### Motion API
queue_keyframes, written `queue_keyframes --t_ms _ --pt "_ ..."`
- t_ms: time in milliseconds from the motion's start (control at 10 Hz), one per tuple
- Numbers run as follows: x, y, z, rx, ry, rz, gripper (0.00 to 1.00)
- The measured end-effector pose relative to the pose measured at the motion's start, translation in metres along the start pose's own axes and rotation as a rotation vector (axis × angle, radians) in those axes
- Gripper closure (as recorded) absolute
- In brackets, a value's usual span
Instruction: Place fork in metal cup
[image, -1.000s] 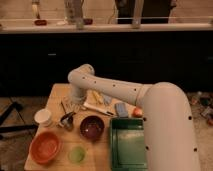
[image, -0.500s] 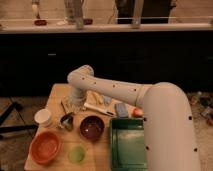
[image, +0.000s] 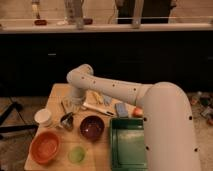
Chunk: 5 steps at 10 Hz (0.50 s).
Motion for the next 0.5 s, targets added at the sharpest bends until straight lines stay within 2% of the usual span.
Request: queue_keyframes --t_ms 500 --pt "-0.0054 -0.0036 0.0019 -0.002 -0.011 -0.011 1.0"
